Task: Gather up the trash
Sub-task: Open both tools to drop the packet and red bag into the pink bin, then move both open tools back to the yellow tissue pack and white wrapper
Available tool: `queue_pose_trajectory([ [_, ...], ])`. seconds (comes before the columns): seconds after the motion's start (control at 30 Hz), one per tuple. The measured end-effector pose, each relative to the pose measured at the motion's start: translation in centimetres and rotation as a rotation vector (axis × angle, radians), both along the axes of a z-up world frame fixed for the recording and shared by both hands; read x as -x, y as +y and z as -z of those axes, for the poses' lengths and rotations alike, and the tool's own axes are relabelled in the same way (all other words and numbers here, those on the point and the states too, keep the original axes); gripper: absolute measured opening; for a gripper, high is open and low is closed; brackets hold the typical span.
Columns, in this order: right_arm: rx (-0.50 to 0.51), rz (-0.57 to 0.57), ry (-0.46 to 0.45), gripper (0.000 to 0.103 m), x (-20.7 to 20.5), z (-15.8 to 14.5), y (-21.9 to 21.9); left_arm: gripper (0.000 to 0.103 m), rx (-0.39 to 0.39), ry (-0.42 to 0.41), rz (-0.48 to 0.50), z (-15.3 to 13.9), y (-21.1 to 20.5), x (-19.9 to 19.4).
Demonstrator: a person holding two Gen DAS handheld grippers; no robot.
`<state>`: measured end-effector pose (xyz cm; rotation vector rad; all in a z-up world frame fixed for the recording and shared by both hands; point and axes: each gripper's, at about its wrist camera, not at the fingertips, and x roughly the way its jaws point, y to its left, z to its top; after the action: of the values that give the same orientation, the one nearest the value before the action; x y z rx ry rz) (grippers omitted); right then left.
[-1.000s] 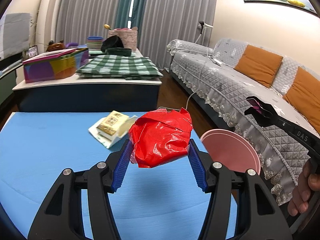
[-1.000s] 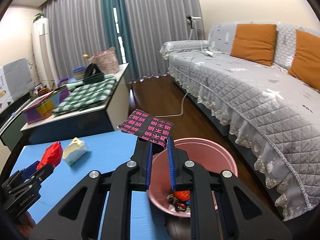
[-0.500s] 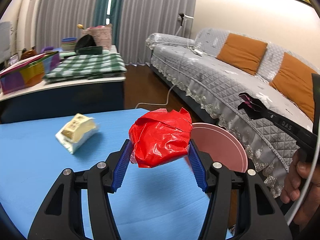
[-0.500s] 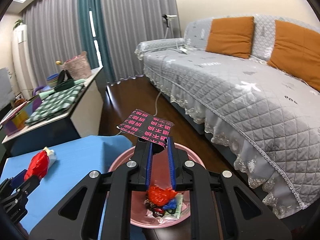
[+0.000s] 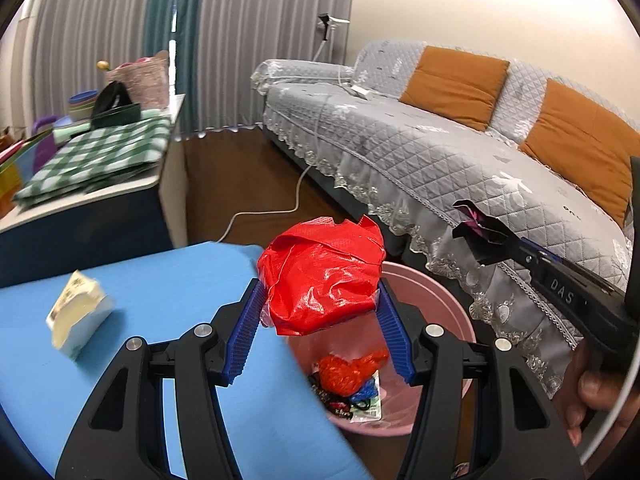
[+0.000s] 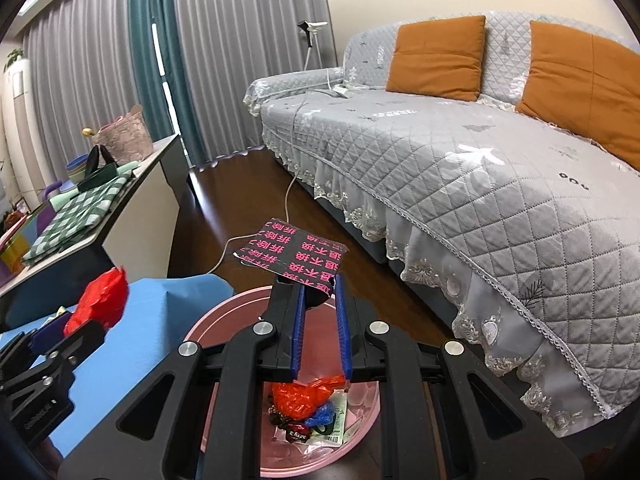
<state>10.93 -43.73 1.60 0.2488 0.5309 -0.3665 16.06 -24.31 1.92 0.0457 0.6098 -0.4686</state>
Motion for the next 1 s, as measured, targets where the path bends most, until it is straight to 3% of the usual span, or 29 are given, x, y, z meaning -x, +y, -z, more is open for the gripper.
queue_pose_trajectory([
  [0.13, -0.029, -0.022, 0.017, 0.024, -0.7, 0.4, -0.4, 0.058, -0.001, 0.018, 0.043, 0.1, -1.4, -0.7],
  [0.17, -0.036, -0.016, 0.024, 0.042, -0.8, 0.5, -0.5, 0.059, -0.005, 0.024, 0.052, 0.2, -1.7, -0.9],
  [0.2, -0.039, -0.004, 0.019, 0.051, -0.7, 0.6, -0.7, 0.062, -0.007, 0.024, 0.048, 0.2, -1.7, -1.0],
  [0.6, -0.032, -0.043, -0.014, 0.051, -0.5, -0.8, 1.6, 0.063, 0.020, 0.027, -0.006, -0.1, 2.4, 1.3],
  [1.0, -0.093, -0.205, -0.074, 0.044, -0.4, -3.0, 9.6, 0.060, 0.055, -0.018, -0.184, -2.2, 14.0, 4.6],
])
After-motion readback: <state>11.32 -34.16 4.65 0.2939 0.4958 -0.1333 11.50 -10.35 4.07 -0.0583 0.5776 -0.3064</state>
